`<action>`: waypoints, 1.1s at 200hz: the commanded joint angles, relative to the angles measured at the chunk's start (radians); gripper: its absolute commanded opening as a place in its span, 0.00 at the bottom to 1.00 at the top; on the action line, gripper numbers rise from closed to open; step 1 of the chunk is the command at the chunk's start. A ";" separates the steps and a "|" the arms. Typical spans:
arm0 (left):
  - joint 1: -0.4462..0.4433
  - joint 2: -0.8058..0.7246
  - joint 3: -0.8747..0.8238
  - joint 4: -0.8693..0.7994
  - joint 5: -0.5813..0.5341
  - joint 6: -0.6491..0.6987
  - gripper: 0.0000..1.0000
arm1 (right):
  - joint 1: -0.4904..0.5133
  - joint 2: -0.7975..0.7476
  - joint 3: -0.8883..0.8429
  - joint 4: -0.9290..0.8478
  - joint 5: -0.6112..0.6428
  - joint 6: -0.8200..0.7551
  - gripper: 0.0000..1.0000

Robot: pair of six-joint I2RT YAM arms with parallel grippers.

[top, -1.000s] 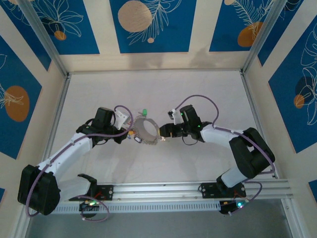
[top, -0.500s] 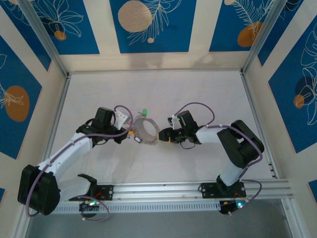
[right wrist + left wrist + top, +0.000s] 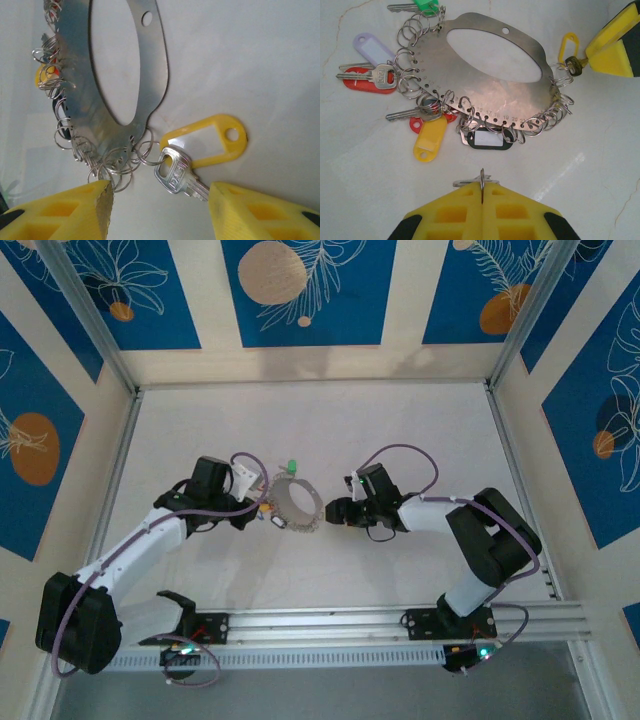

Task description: Put the keys on the keyring

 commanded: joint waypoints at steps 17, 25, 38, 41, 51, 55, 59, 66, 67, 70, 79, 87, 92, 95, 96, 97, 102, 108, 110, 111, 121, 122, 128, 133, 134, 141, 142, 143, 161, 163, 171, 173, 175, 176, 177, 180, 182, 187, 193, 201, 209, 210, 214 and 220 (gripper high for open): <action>0.007 -0.022 0.007 0.001 -0.009 0.020 0.00 | -0.003 -0.007 -0.011 -0.043 0.067 -0.045 0.55; 0.007 -0.021 0.005 0.006 -0.004 0.018 0.00 | -0.003 -0.013 -0.009 -0.042 0.071 -0.051 0.55; 0.007 -0.017 0.008 -0.001 0.007 0.018 0.00 | -0.005 -0.021 -0.008 -0.033 0.082 -0.065 0.55; 0.007 -0.015 0.009 -0.003 0.007 0.019 0.00 | -0.005 -0.022 -0.006 -0.033 0.084 -0.068 0.55; 0.007 -0.018 0.010 -0.003 0.002 0.021 0.00 | -0.006 -0.028 0.003 -0.033 0.082 -0.085 0.55; 0.007 -0.018 0.008 -0.001 0.000 0.021 0.00 | -0.006 -0.030 0.007 -0.034 0.078 -0.090 0.55; 0.007 -0.020 0.006 0.003 -0.001 0.021 0.00 | -0.006 -0.034 0.011 -0.036 0.072 -0.098 0.55; 0.007 -0.020 0.005 0.005 0.003 0.020 0.00 | -0.006 -0.040 0.017 -0.040 0.063 -0.105 0.55; 0.008 -0.019 0.004 0.005 0.003 0.019 0.00 | -0.006 -0.043 0.018 -0.039 0.059 -0.108 0.55; 0.007 -0.019 0.005 0.005 0.005 0.020 0.00 | -0.005 -0.045 0.019 -0.040 0.057 -0.109 0.55; 0.007 -0.021 0.009 -0.001 0.008 0.020 0.00 | -0.004 -0.055 0.022 -0.040 0.039 -0.117 0.54; 0.007 -0.022 0.009 -0.004 0.004 0.022 0.00 | -0.003 -0.061 0.026 -0.045 0.018 -0.125 0.53; 0.008 -0.025 0.008 -0.003 -0.002 0.023 0.00 | -0.002 -0.064 0.029 -0.052 0.003 -0.132 0.52; 0.007 -0.027 0.007 -0.002 -0.004 0.023 0.00 | -0.002 -0.065 0.033 -0.057 -0.010 -0.139 0.52; 0.006 -0.028 0.006 -0.001 -0.005 0.023 0.00 | -0.002 -0.065 0.034 -0.059 -0.012 -0.141 0.51; 0.006 -0.028 0.007 0.000 -0.006 0.022 0.00 | -0.001 -0.065 0.035 -0.061 -0.017 -0.143 0.51; 0.007 -0.031 0.003 0.004 -0.007 0.022 0.00 | 0.002 -0.067 0.038 -0.068 -0.034 -0.156 0.50; 0.007 -0.033 0.001 0.008 -0.005 0.023 0.00 | 0.006 -0.067 0.044 -0.079 -0.059 -0.182 0.46; 0.008 -0.033 0.001 0.008 -0.004 0.022 0.00 | 0.008 -0.066 0.045 -0.084 -0.063 -0.189 0.45; 0.007 -0.034 0.001 0.008 -0.003 0.022 0.00 | 0.009 -0.066 0.046 -0.085 -0.065 -0.193 0.44; 0.007 -0.032 0.004 0.007 0.006 0.023 0.00 | 0.015 -0.059 0.049 -0.090 -0.083 -0.231 0.34; 0.007 -0.033 0.004 0.007 0.007 0.022 0.00 | 0.015 -0.059 0.049 -0.090 -0.084 -0.236 0.32; 0.006 -0.032 0.005 0.005 0.006 0.023 0.00 | 0.016 -0.053 0.050 -0.090 -0.096 -0.256 0.27; 0.007 -0.033 0.005 0.008 0.005 0.023 0.00 | 0.017 -0.047 0.054 -0.090 -0.109 -0.279 0.24; 0.007 -0.033 0.005 0.007 0.005 0.023 0.00 | 0.017 -0.046 0.054 -0.092 -0.113 -0.290 0.24; 0.007 -0.035 0.002 0.013 0.004 0.023 0.00 | 0.021 -0.039 0.055 -0.095 -0.104 -0.323 0.25; 0.007 -0.035 0.002 0.014 0.005 0.022 0.00 | 0.023 -0.039 0.055 -0.096 -0.100 -0.329 0.26; 0.007 -0.036 0.002 0.014 0.006 0.022 0.00 | 0.024 -0.039 0.055 -0.095 -0.097 -0.333 0.27; 0.007 -0.035 0.002 0.013 0.016 0.023 0.00 | 0.051 -0.040 0.030 -0.049 -0.041 -0.471 0.36; 0.007 -0.035 0.003 0.013 0.017 0.022 0.00 | 0.054 -0.041 0.024 -0.034 -0.037 -0.490 0.37; 0.008 -0.037 0.002 0.014 0.016 0.022 0.00 | 0.063 -0.046 -0.019 0.046 -0.021 -0.565 0.37; 0.008 -0.038 0.002 0.014 0.016 0.023 0.00 | 0.064 -0.046 -0.034 0.070 -0.020 -0.583 0.37; 0.007 -0.039 0.001 0.015 0.016 0.024 0.00 | 0.064 -0.047 -0.043 0.092 -0.020 -0.606 0.36; 0.007 -0.040 0.001 0.015 0.016 0.023 0.00 | 0.064 -0.048 -0.051 0.101 -0.020 -0.616 0.36; 0.007 -0.041 0.001 0.016 0.017 0.023 0.00 | 0.064 -0.048 -0.058 0.116 -0.021 -0.625 0.36; 0.008 -0.042 0.000 0.018 0.017 0.023 0.00 | 0.063 -0.048 -0.077 0.153 -0.026 -0.656 0.35; 0.007 -0.043 -0.001 0.020 0.018 0.023 0.00 | 0.063 -0.047 -0.090 0.183 -0.029 -0.677 0.34; 0.007 -0.047 -0.002 0.023 0.022 0.023 0.00 | 0.061 -0.045 -0.121 0.246 -0.030 -0.720 0.32; 0.008 -0.050 -0.003 0.028 0.029 0.023 0.00 | 0.061 -0.035 -0.148 0.306 -0.021 -0.754 0.31; 0.007 -0.054 -0.005 0.031 0.036 0.022 0.00 | 0.062 -0.019 -0.165 0.349 -0.027 -0.819 0.29; 0.007 -0.058 -0.007 0.033 0.039 0.023 0.00 | 0.068 -0.001 -0.172 0.371 -0.021 -0.871 0.29; 0.007 -0.058 -0.007 0.033 0.040 0.024 0.00 | 0.069 0.001 -0.172 0.375 -0.020 -0.877 0.29; 0.007 -0.060 -0.007 0.034 0.039 0.024 0.00 | 0.071 0.011 -0.173 0.390 -0.017 -0.890 0.29; 0.007 -0.063 -0.009 0.035 0.039 0.024 0.00 | 0.073 0.025 -0.180 0.422 -0.028 -0.917 0.28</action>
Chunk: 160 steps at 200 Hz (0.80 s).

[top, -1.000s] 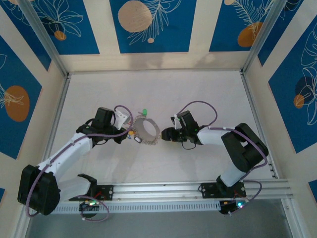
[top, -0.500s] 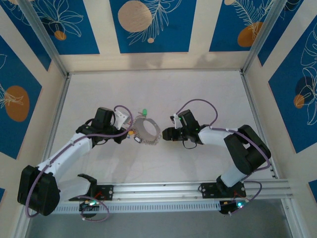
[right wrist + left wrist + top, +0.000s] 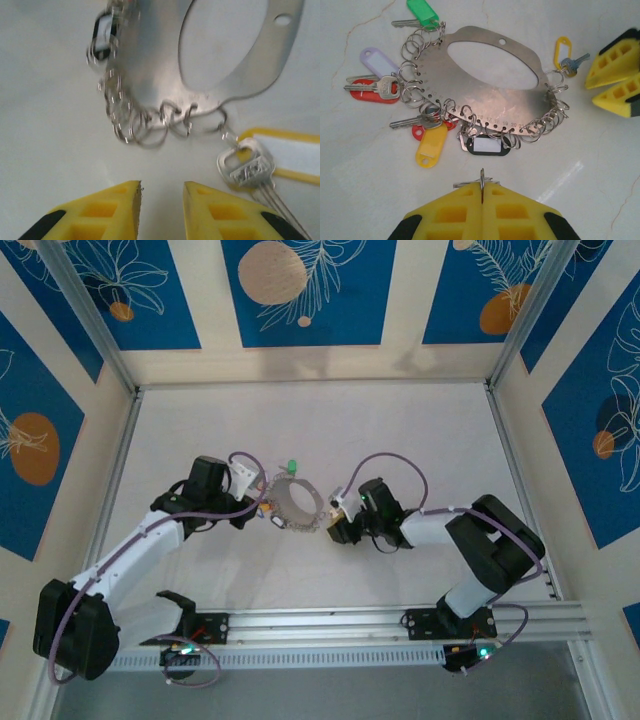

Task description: Put the keys on the keyring

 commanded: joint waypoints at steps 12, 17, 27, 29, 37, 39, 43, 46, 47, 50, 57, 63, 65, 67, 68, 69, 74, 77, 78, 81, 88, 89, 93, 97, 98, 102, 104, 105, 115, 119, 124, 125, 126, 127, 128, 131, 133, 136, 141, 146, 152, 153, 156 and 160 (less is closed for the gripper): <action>0.007 -0.028 -0.009 0.028 0.031 0.025 0.00 | 0.024 0.080 -0.045 0.291 -0.002 -0.313 0.27; 0.007 -0.029 -0.008 0.026 0.034 0.025 0.00 | 0.030 0.092 -0.044 0.302 0.008 -0.337 0.27; 0.007 -0.031 -0.007 0.025 0.037 0.025 0.00 | 0.035 0.115 -0.037 0.319 0.014 -0.373 0.25; 0.007 -0.031 -0.007 0.023 0.037 0.026 0.00 | 0.036 0.123 -0.037 0.327 0.018 -0.378 0.25; 0.008 -0.037 -0.007 0.022 0.035 0.028 0.00 | 0.040 0.147 -0.043 0.374 0.027 -0.404 0.23; 0.008 -0.038 -0.008 0.022 0.033 0.029 0.00 | 0.042 0.151 -0.045 0.386 0.027 -0.413 0.23; 0.007 -0.041 -0.009 0.022 0.032 0.030 0.00 | 0.044 0.163 -0.048 0.410 0.030 -0.424 0.22; 0.007 -0.043 -0.010 0.023 0.031 0.031 0.00 | 0.045 0.172 -0.050 0.421 0.034 -0.429 0.21; 0.006 -0.043 -0.010 0.023 0.029 0.032 0.00 | 0.045 0.174 -0.049 0.424 0.036 -0.431 0.21; 0.007 -0.045 -0.011 0.024 0.030 0.032 0.00 | 0.046 0.179 -0.049 0.428 0.040 -0.433 0.21; 0.007 -0.049 -0.012 0.026 0.030 0.033 0.00 | 0.047 0.193 -0.047 0.436 0.043 -0.448 0.20; 0.006 -0.051 -0.013 0.025 0.030 0.033 0.00 | 0.049 0.201 -0.047 0.448 0.043 -0.456 0.20; 0.006 -0.052 -0.013 0.025 0.031 0.033 0.00 | 0.050 0.203 -0.049 0.453 0.045 -0.458 0.20; 0.007 -0.052 -0.013 0.024 0.030 0.033 0.00 | 0.050 0.205 -0.049 0.456 0.046 -0.458 0.20; 0.007 -0.053 -0.013 0.023 0.031 0.033 0.00 | 0.050 0.205 -0.049 0.458 0.047 -0.458 0.20; 0.006 -0.053 -0.013 0.023 0.032 0.034 0.00 | 0.049 0.206 -0.050 0.460 0.049 -0.459 0.20; 0.006 -0.053 -0.013 0.022 0.033 0.034 0.00 | 0.052 0.210 -0.054 0.473 0.053 -0.462 0.19; 0.007 -0.054 -0.013 0.021 0.033 0.035 0.00 | 0.052 0.214 -0.055 0.481 0.055 -0.462 0.19; 0.007 -0.054 -0.012 0.020 0.033 0.035 0.00 | 0.052 0.214 -0.055 0.481 0.055 -0.462 0.19; 0.007 -0.055 -0.013 0.021 0.033 0.034 0.00 | 0.052 0.215 -0.057 0.485 0.056 -0.462 0.19; 0.006 -0.057 -0.014 0.023 0.033 0.036 0.00 | 0.051 0.215 -0.057 0.486 0.056 -0.463 0.19; 0.006 -0.057 -0.014 0.023 0.033 0.036 0.00 | 0.050 0.215 -0.056 0.486 0.057 -0.462 0.19; 0.006 -0.058 -0.015 0.024 0.033 0.036 0.00 | 0.050 0.215 -0.056 0.485 0.056 -0.464 0.19; 0.006 -0.059 -0.015 0.025 0.033 0.036 0.00 | 0.050 0.216 -0.056 0.485 0.056 -0.465 0.18; 0.006 -0.059 -0.015 0.025 0.033 0.036 0.00 | 0.051 0.216 -0.056 0.485 0.057 -0.465 0.18; 0.006 -0.059 -0.014 0.025 0.034 0.035 0.00 | 0.051 0.216 -0.055 0.485 0.060 -0.462 0.18; 0.007 -0.059 -0.015 0.025 0.035 0.035 0.00 | 0.051 0.215 -0.056 0.486 0.061 -0.461 0.18; 0.007 -0.058 -0.015 0.025 0.035 0.035 0.00 | 0.051 0.215 -0.056 0.486 0.062 -0.460 0.18; 0.006 -0.059 -0.013 0.025 0.038 0.034 0.00 | 0.052 0.210 -0.059 0.486 0.065 -0.451 0.19; 0.005 -0.061 -0.013 0.024 0.038 0.035 0.00 | 0.051 0.206 -0.063 0.486 0.065 -0.444 0.20; 0.006 -0.061 -0.013 0.025 0.037 0.035 0.00 | 0.050 0.200 -0.067 0.486 0.064 -0.438 0.22; 0.006 -0.061 -0.013 0.025 0.037 0.035 0.00 | 0.050 0.198 -0.069 0.486 0.063 -0.436 0.22; 0.006 -0.062 -0.013 0.025 0.037 0.035 0.00 | 0.050 0.196 -0.070 0.486 0.063 -0.435 0.22; 0.005 -0.062 -0.013 0.025 0.037 0.034 0.00 | 0.050 0.195 -0.072 0.485 0.061 -0.434 0.22; 0.006 -0.062 -0.012 0.025 0.036 0.034 0.00 | 0.050 0.194 -0.073 0.486 0.062 -0.432 0.23; 0.007 -0.063 -0.014 0.024 0.035 0.035 0.00 | 0.050 0.190 -0.075 0.486 0.061 -0.427 0.23; 0.007 -0.063 -0.014 0.025 0.035 0.034 0.00 | 0.050 0.187 -0.077 0.485 0.061 -0.423 0.24; 0.005 -0.064 -0.014 0.025 0.035 0.034 0.00 | 0.050 0.183 -0.080 0.484 0.061 -0.418 0.24; 0.006 -0.066 -0.014 0.025 0.035 0.035 0.00 | 0.050 0.176 -0.086 0.479 0.058 -0.411 0.24; 0.006 -0.066 -0.015 0.025 0.035 0.036 0.00 | 0.050 0.171 -0.092 0.478 0.054 -0.406 0.24; 0.005 -0.068 -0.015 0.023 0.035 0.036 0.00 | 0.050 0.169 -0.098 0.481 0.054 -0.400 0.24; 0.006 -0.068 -0.015 0.023 0.034 0.036 0.00 | 0.050 0.168 -0.099 0.481 0.055 -0.400 0.24; 0.005 -0.069 -0.014 0.023 0.035 0.035 0.00 | 0.051 0.167 -0.101 0.485 0.057 -0.398 0.24; 0.005 -0.069 -0.016 0.025 0.035 0.035 0.00 | 0.052 0.166 -0.105 0.493 0.064 -0.393 0.24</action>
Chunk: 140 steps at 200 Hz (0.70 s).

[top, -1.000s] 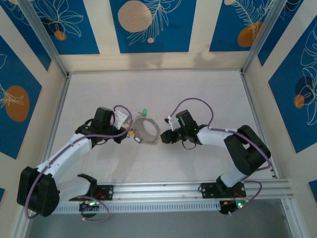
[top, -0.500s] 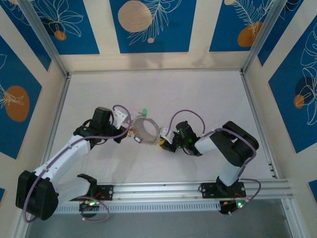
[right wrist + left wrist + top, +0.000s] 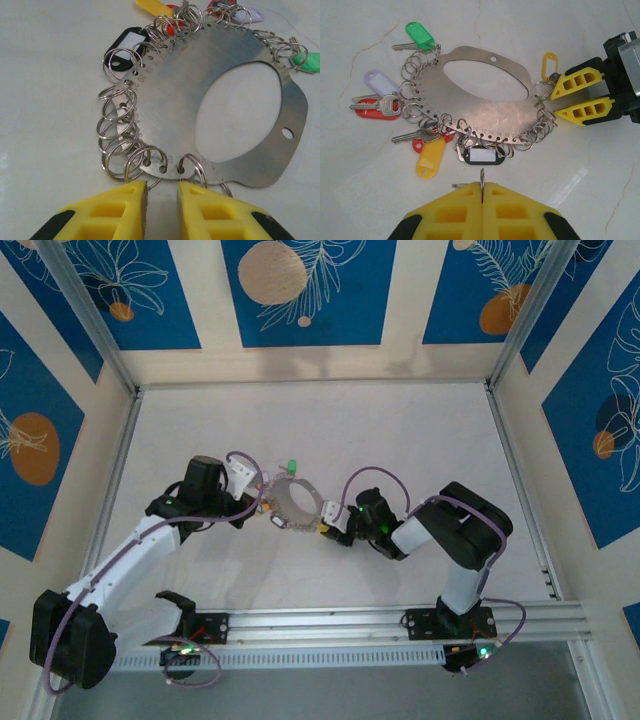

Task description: Put the keys on the keyring

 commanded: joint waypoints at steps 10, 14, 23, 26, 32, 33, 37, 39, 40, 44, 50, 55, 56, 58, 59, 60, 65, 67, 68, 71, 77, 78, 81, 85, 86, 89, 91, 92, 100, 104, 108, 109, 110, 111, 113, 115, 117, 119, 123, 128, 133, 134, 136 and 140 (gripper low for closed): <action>0.006 -0.025 -0.015 0.014 0.022 0.016 0.00 | 0.009 -0.024 -0.046 0.042 0.044 0.041 0.24; 0.006 -0.024 -0.015 0.015 0.023 0.016 0.00 | 0.008 -0.026 -0.050 0.054 0.051 0.050 0.24; 0.005 -0.023 -0.015 0.015 0.026 0.014 0.00 | 0.004 -0.028 -0.054 0.069 0.064 0.067 0.24; 0.006 -0.023 -0.014 0.014 0.027 0.014 0.00 | 0.003 -0.028 -0.054 0.069 0.066 0.069 0.24; 0.006 -0.023 -0.012 0.013 0.028 0.014 0.00 | 0.000 -0.026 -0.050 0.064 0.068 0.073 0.24; 0.006 -0.023 -0.012 0.013 0.029 0.014 0.00 | 0.000 -0.025 -0.049 0.064 0.068 0.073 0.24; 0.006 -0.024 -0.012 0.012 0.029 0.014 0.00 | -0.001 -0.024 -0.044 0.057 0.070 0.074 0.24; 0.006 -0.024 -0.013 0.014 0.029 0.014 0.00 | -0.002 -0.023 -0.041 0.052 0.071 0.074 0.24; 0.006 -0.025 -0.014 0.013 0.029 0.014 0.00 | -0.002 -0.022 -0.041 0.051 0.072 0.074 0.24; 0.006 -0.026 -0.014 0.013 0.028 0.014 0.00 | -0.002 -0.021 -0.036 0.044 0.076 0.075 0.24; 0.006 -0.028 -0.015 0.014 0.029 0.014 0.00 | -0.001 -0.017 -0.030 0.039 0.079 0.076 0.24; 0.005 -0.030 -0.015 0.014 0.029 0.014 0.00 | 0.000 -0.016 -0.028 0.037 0.080 0.075 0.24; 0.006 -0.030 -0.015 0.014 0.029 0.014 0.00 | 0.000 -0.016 -0.029 0.037 0.080 0.075 0.24; 0.005 -0.030 -0.015 0.013 0.029 0.013 0.00 | 0.000 -0.015 -0.028 0.038 0.082 0.074 0.24; 0.006 -0.030 -0.015 0.013 0.029 0.014 0.00 | -0.001 -0.015 -0.028 0.039 0.082 0.074 0.24; 0.006 -0.031 -0.015 0.013 0.028 0.014 0.00 | 0.000 -0.014 -0.028 0.040 0.081 0.074 0.24; 0.006 -0.033 -0.015 0.012 0.028 0.014 0.00 | -0.001 -0.011 -0.028 0.045 0.087 0.075 0.24; 0.006 -0.034 -0.015 0.012 0.027 0.014 0.00 | 0.000 -0.010 -0.028 0.047 0.088 0.076 0.24; 0.005 -0.034 -0.015 0.012 0.027 0.013 0.00 | -0.001 -0.009 -0.028 0.048 0.089 0.076 0.24; 0.007 -0.035 -0.015 0.012 0.027 0.014 0.00 | -0.002 -0.007 -0.028 0.052 0.094 0.076 0.24; 0.006 -0.038 -0.016 0.013 0.028 0.014 0.00 | -0.001 -0.002 -0.027 0.058 0.098 0.077 0.25; 0.005 -0.038 -0.017 0.014 0.028 0.014 0.00 | 0.000 -0.002 -0.027 0.059 0.100 0.076 0.25; 0.006 -0.039 -0.017 0.014 0.026 0.014 0.00 | 0.000 0.000 -0.026 0.060 0.101 0.076 0.26; 0.006 -0.039 -0.017 0.015 0.028 0.014 0.00 | 0.000 0.004 -0.024 0.060 0.103 0.074 0.26; 0.006 -0.039 -0.017 0.015 0.028 0.014 0.00 | 0.000 0.004 -0.024 0.060 0.103 0.073 0.26; 0.005 -0.039 -0.017 0.016 0.027 0.014 0.00 | -0.001 0.005 -0.021 0.060 0.103 0.072 0.26; 0.006 -0.040 -0.016 0.016 0.027 0.013 0.00 | 0.000 0.006 -0.020 0.060 0.103 0.070 0.26; 0.006 -0.040 -0.017 0.016 0.027 0.013 0.00 | -0.001 0.008 -0.019 0.060 0.103 0.070 0.26; 0.006 -0.038 -0.017 0.015 0.031 0.012 0.00 | -0.001 0.014 -0.016 0.061 0.103 0.063 0.27; 0.006 -0.038 -0.016 0.015 0.031 0.012 0.00 | -0.002 0.018 -0.013 0.064 0.102 0.060 0.27; 0.006 -0.038 -0.017 0.016 0.033 0.012 0.00 | -0.002 0.023 -0.011 0.067 0.102 0.056 0.28; 0.006 -0.038 -0.017 0.016 0.034 0.011 0.00 | -0.002 0.024 -0.010 0.068 0.102 0.054 0.28; 0.005 -0.038 -0.016 0.016 0.033 0.010 0.00 | -0.002 0.025 -0.009 0.069 0.103 0.053 0.28; 0.005 -0.038 -0.017 0.016 0.033 0.011 0.00 | -0.002 0.026 -0.009 0.070 0.103 0.052 0.28; 0.006 -0.038 -0.017 0.016 0.033 0.011 0.00 | -0.002 0.028 -0.008 0.072 0.105 0.053 0.28; 0.005 -0.038 -0.016 0.016 0.033 0.011 0.00 | -0.002 0.030 -0.008 0.075 0.105 0.052 0.28; 0.006 -0.038 -0.017 0.017 0.034 0.011 0.00 | -0.002 0.032 -0.008 0.077 0.105 0.052 0.28; 0.005 -0.038 -0.018 0.017 0.033 0.011 0.00 | -0.003 0.034 -0.006 0.080 0.105 0.049 0.28; 0.005 -0.038 -0.017 0.017 0.033 0.011 0.00 | -0.004 0.037 -0.006 0.084 0.103 0.049 0.29; 0.006 -0.038 -0.017 0.017 0.033 0.011 0.00 | -0.007 0.040 -0.002 0.085 0.101 0.049 0.29; 0.006 -0.038 -0.017 0.017 0.033 0.011 0.00 | -0.010 0.044 0.001 0.086 0.096 0.049 0.30; 0.005 -0.038 -0.017 0.017 0.034 0.011 0.00 | -0.010 0.045 0.002 0.086 0.095 0.048 0.30; 0.006 -0.038 -0.017 0.017 0.033 0.011 0.00 | -0.011 0.046 0.003 0.087 0.094 0.048 0.30; 0.006 -0.038 -0.018 0.017 0.034 0.011 0.00 | -0.012 0.049 0.005 0.088 0.090 0.048 0.31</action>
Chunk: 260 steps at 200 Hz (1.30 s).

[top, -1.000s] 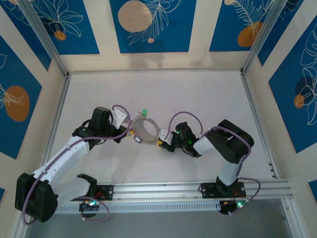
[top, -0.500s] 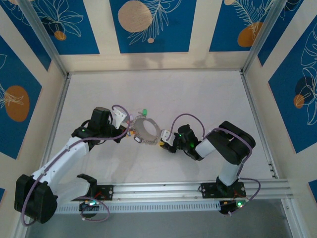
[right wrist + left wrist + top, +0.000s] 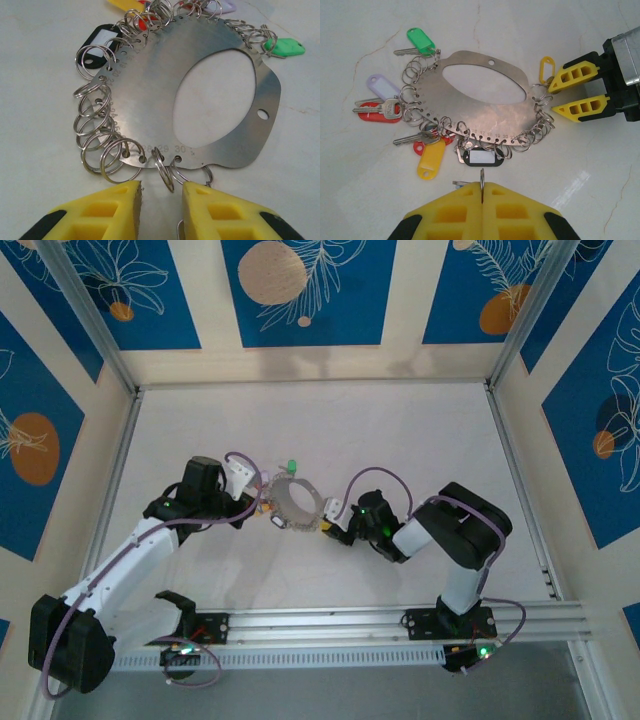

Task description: Put the keys on the keyring

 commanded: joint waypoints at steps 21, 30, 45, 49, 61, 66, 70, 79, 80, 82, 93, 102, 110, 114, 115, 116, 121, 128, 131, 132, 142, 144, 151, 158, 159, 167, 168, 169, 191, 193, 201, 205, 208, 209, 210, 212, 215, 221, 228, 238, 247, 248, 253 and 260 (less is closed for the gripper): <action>0.006 -0.014 -0.013 0.017 0.034 0.010 0.00 | -0.015 0.055 0.030 0.037 0.007 -0.019 0.30; 0.006 -0.015 -0.013 0.017 0.034 0.010 0.00 | -0.018 0.058 0.030 0.041 -0.005 -0.018 0.28; 0.006 -0.016 -0.015 0.017 0.035 0.008 0.00 | -0.020 0.061 0.025 0.046 -0.013 -0.017 0.27; 0.006 -0.016 -0.015 0.017 0.036 0.007 0.00 | -0.020 0.062 0.022 0.051 -0.018 -0.019 0.27; 0.005 -0.016 -0.014 0.019 0.035 0.008 0.00 | -0.021 0.062 0.021 0.052 -0.023 -0.021 0.27; 0.004 -0.015 -0.015 0.019 0.036 0.006 0.00 | -0.021 0.062 0.021 0.051 -0.025 -0.024 0.26; 0.005 -0.014 -0.015 0.020 0.037 0.007 0.00 | -0.021 0.064 0.022 0.050 -0.028 -0.027 0.26; 0.004 -0.013 -0.015 0.021 0.036 0.006 0.00 | -0.019 0.067 0.026 0.047 -0.034 -0.032 0.26; 0.005 -0.013 -0.015 0.021 0.037 0.005 0.00 | -0.019 0.067 0.027 0.047 -0.036 -0.033 0.26; 0.005 -0.013 -0.015 0.022 0.038 0.005 0.00 | -0.019 0.069 0.027 0.048 -0.038 -0.035 0.26; 0.004 -0.012 -0.015 0.022 0.037 0.005 0.00 | -0.018 0.078 0.031 0.056 -0.049 -0.042 0.26; 0.004 -0.011 -0.015 0.022 0.038 0.004 0.00 | -0.014 0.086 0.030 0.065 -0.057 -0.054 0.26; 0.005 -0.012 -0.015 0.022 0.038 0.003 0.00 | -0.010 0.094 0.030 0.078 -0.059 -0.059 0.25; 0.005 -0.013 -0.015 0.022 0.038 0.004 0.00 | -0.008 0.097 0.031 0.084 -0.060 -0.060 0.25; 0.006 -0.013 -0.015 0.023 0.038 0.004 0.00 | -0.007 0.098 0.030 0.086 -0.060 -0.060 0.25; 0.005 -0.013 -0.015 0.023 0.039 0.005 0.00 | -0.007 0.099 0.030 0.087 -0.060 -0.061 0.25; 0.004 -0.013 -0.015 0.024 0.039 0.004 0.00 | -0.006 0.103 0.030 0.094 -0.057 -0.062 0.25; 0.005 -0.013 -0.014 0.024 0.038 0.003 0.00 | -0.003 0.107 0.029 0.104 -0.050 -0.065 0.23; 0.005 -0.013 -0.014 0.024 0.038 0.004 0.00 | -0.001 0.108 0.028 0.107 -0.046 -0.066 0.22; 0.004 -0.012 -0.014 0.024 0.038 0.003 0.00 | -0.001 0.109 0.029 0.108 -0.044 -0.066 0.22; 0.005 -0.013 -0.015 0.023 0.039 0.004 0.00 | 0.002 0.113 0.030 0.112 -0.027 -0.075 0.19; 0.005 -0.012 -0.015 0.023 0.039 0.004 0.00 | 0.003 0.112 0.031 0.112 -0.025 -0.076 0.19; 0.004 -0.012 -0.014 0.024 0.038 0.003 0.00 | 0.006 0.115 0.031 0.113 -0.014 -0.085 0.15; 0.004 -0.013 -0.015 0.025 0.039 0.004 0.00 | 0.008 0.115 0.030 0.114 -0.007 -0.089 0.12; 0.003 -0.013 -0.015 0.025 0.040 0.004 0.00 | 0.009 0.115 0.030 0.115 -0.005 -0.089 0.11; 0.004 -0.011 -0.015 0.025 0.039 0.003 0.00 | 0.010 0.110 0.024 0.119 -0.004 -0.092 0.07; 0.004 -0.011 -0.015 0.025 0.040 0.003 0.00 | 0.010 0.110 0.024 0.120 -0.004 -0.092 0.07; 0.004 -0.011 -0.015 0.024 0.040 0.003 0.00 | 0.011 0.109 0.022 0.120 -0.003 -0.093 0.06; 0.004 -0.011 -0.016 0.025 0.042 0.002 0.00 | 0.039 0.056 0.009 0.080 0.038 -0.125 0.03; 0.004 -0.012 -0.016 0.026 0.043 0.002 0.00 | 0.041 0.048 0.009 0.070 0.042 -0.130 0.03; 0.004 -0.013 -0.016 0.025 0.042 0.003 0.00 | 0.050 0.013 0.011 0.019 0.044 -0.129 0.02; 0.003 -0.013 -0.016 0.025 0.041 0.005 0.00 | 0.051 0.000 0.011 0.002 0.040 -0.125 0.02; 0.004 -0.014 -0.016 0.025 0.041 0.005 0.00 | 0.053 -0.014 0.014 -0.020 0.038 -0.117 0.02; 0.003 -0.014 -0.016 0.025 0.041 0.005 0.00 | 0.053 -0.020 0.015 -0.026 0.038 -0.115 0.02; 0.003 -0.014 -0.016 0.025 0.040 0.004 0.00 | 0.054 -0.030 0.018 -0.044 0.038 -0.111 0.02; 0.004 -0.014 -0.016 0.026 0.040 0.005 0.00 | 0.054 -0.040 0.020 -0.059 0.037 -0.103 0.02; 0.004 -0.015 -0.016 0.025 0.040 0.006 0.00 | 0.055 -0.055 0.025 -0.086 0.035 -0.094 0.01; 0.004 -0.016 -0.015 0.023 0.038 0.006 0.00 | 0.056 -0.087 0.036 -0.141 0.030 -0.075 0.00; 0.004 -0.019 -0.015 0.021 0.037 0.006 0.00 | 0.056 -0.118 0.054 -0.205 0.025 -0.052 0.00; 0.004 -0.025 -0.015 0.016 0.031 0.009 0.00 | 0.058 -0.152 0.088 -0.311 0.015 -0.027 0.00; 0.003 -0.033 -0.015 0.014 0.021 0.010 0.00 | 0.065 -0.174 0.121 -0.392 0.018 -0.005 0.00; 0.003 -0.034 -0.015 0.014 0.020 0.011 0.00 | 0.066 -0.175 0.126 -0.398 0.019 -0.003 0.00; 0.002 -0.038 -0.016 0.014 0.014 0.011 0.00 | 0.072 -0.184 0.146 -0.446 0.026 0.003 0.00; 0.002 -0.044 -0.017 0.014 0.006 0.011 0.00 | 0.080 -0.192 0.175 -0.505 0.039 0.012 0.00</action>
